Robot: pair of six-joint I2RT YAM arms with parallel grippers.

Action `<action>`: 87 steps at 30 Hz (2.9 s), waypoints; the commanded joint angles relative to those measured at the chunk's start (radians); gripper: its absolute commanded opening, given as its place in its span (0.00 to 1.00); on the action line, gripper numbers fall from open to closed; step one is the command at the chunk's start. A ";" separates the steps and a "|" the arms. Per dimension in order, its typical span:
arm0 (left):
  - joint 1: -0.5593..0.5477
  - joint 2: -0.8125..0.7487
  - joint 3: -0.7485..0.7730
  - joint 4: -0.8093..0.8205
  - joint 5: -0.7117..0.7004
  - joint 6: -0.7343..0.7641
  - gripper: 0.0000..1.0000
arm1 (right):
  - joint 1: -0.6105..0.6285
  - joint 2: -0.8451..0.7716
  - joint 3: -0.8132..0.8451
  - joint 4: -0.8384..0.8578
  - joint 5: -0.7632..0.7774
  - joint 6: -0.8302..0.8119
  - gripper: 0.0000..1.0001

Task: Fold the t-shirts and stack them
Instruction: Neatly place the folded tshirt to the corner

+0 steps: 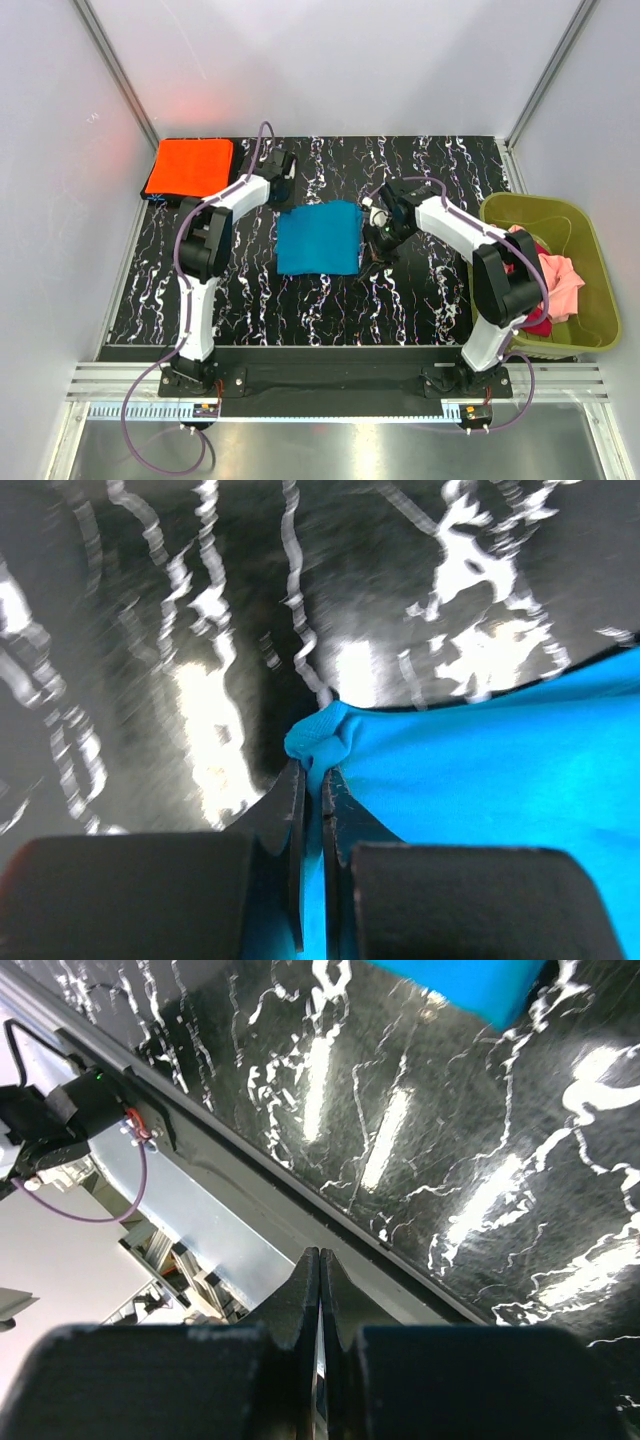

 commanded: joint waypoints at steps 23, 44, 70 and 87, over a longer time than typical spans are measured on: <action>-0.051 -0.149 0.084 0.098 -0.878 0.623 0.00 | -0.004 -0.050 0.110 -0.051 -0.072 0.033 0.04; 0.080 -0.061 0.202 0.477 -0.812 1.249 0.00 | -0.004 0.135 0.241 -0.150 -0.057 0.020 0.03; 0.170 -0.250 0.082 0.447 -0.654 1.396 0.00 | -0.004 0.190 0.265 -0.147 -0.084 0.022 0.03; 0.213 -0.250 0.035 0.477 -0.610 1.432 0.00 | -0.004 0.227 0.302 -0.155 -0.095 0.029 0.03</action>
